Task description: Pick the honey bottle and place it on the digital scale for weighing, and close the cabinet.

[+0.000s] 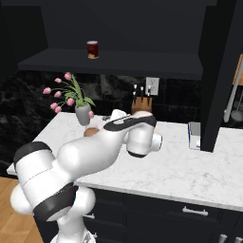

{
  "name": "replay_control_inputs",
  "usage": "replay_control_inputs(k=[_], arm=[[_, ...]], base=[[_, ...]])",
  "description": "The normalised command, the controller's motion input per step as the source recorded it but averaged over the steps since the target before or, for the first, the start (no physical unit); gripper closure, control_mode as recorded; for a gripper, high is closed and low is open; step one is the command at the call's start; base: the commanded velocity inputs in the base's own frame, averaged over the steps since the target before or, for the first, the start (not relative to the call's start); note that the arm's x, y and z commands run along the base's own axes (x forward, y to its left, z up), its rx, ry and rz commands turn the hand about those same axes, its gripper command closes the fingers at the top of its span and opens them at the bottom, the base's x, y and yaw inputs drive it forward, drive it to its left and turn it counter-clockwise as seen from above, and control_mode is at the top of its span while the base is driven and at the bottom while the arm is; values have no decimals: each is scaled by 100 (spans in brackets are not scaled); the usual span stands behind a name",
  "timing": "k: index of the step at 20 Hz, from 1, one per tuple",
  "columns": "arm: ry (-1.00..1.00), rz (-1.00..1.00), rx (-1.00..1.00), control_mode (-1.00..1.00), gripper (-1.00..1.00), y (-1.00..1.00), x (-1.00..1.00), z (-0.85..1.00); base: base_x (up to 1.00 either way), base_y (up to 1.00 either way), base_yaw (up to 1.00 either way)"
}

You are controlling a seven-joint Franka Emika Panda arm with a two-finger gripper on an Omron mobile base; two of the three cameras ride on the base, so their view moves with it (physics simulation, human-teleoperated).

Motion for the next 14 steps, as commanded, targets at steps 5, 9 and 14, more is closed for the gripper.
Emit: replay_control_inputs(k=[5, 9, 14], arm=[[-33, -24, 12, -100, -100, -15, -46, 73], [-29, -26, 14, -100, -100, -34, -39, 64], [-33, -27, 8, -100, -100, -51, -31, 38]], base=[[0, 0, 0], [0, 0, 0], [0, 0, 0]])
